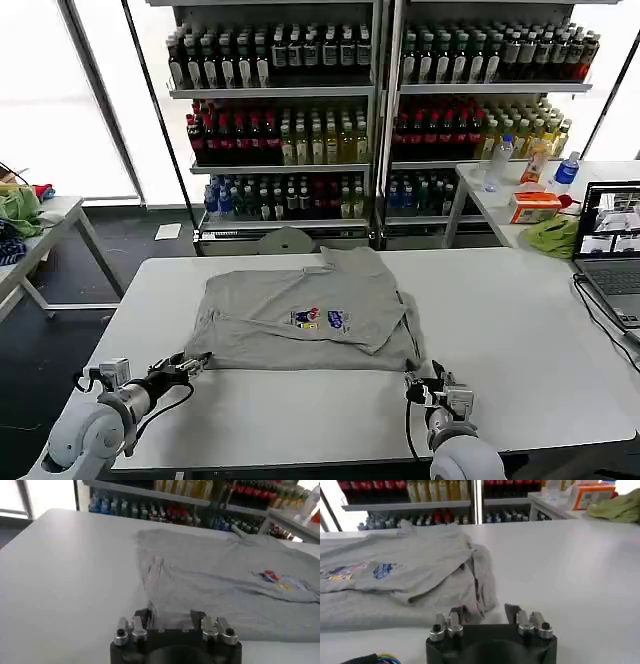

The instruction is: Fold and organize the clothes.

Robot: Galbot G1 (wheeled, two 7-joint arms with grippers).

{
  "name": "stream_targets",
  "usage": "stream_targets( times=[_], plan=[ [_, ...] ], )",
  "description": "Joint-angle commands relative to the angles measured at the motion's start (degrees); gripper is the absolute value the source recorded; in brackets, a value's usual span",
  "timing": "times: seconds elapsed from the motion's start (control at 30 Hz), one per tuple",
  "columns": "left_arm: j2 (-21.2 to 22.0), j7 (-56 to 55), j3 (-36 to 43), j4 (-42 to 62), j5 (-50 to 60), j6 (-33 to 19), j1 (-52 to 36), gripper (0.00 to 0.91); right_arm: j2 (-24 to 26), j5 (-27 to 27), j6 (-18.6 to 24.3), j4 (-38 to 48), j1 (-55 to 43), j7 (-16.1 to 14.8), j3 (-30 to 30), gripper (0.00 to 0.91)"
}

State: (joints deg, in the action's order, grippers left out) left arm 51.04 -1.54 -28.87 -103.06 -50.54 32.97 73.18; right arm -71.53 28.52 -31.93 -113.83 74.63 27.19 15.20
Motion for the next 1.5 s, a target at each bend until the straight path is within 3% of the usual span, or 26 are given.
stream_targets(
  times=[0.03,0.3,0.53,0.93,1.23,1.5],
  plan=[
    [0.1,0.4,-0.3,0.6,-0.8,0.1,1.0,0.01,-0.4,1.1,0.1,1.0,-0.5,0.6,-0.6,0.0],
    [0.1,-0.1,-0.5,-0.5,-0.8,0.1,1.5,0.01,-0.5,1.4,0.1,0.7,-0.8,-0.7,-0.7,0.0],
    [-0.3,-1.1,-1.7,-3.6,-0.9,0.1,4.3,0.01,1.6,2.3,1.1,-2.0,0.9,-6.3,-0.1,0.0],
    [-0.5,-3.2,-5.4,-11.8,-0.4,0.2,12.1,0.01,5.6,4.6,1.0,-9.3,10.1,-8.5,3.1,0.0],
    [2.5,-4.0,-11.7,-21.0,0.2,0.3,22.3,0.01,7.2,3.1,1.4,-15.8,18.9,-9.0,5.5,0.0],
    [7.7,-3.1,-16.6,-25.9,2.6,0.3,30.6,0.01,8.3,2.6,2.2,-19.4,25.1,-11.6,9.5,0.0]
  ],
)
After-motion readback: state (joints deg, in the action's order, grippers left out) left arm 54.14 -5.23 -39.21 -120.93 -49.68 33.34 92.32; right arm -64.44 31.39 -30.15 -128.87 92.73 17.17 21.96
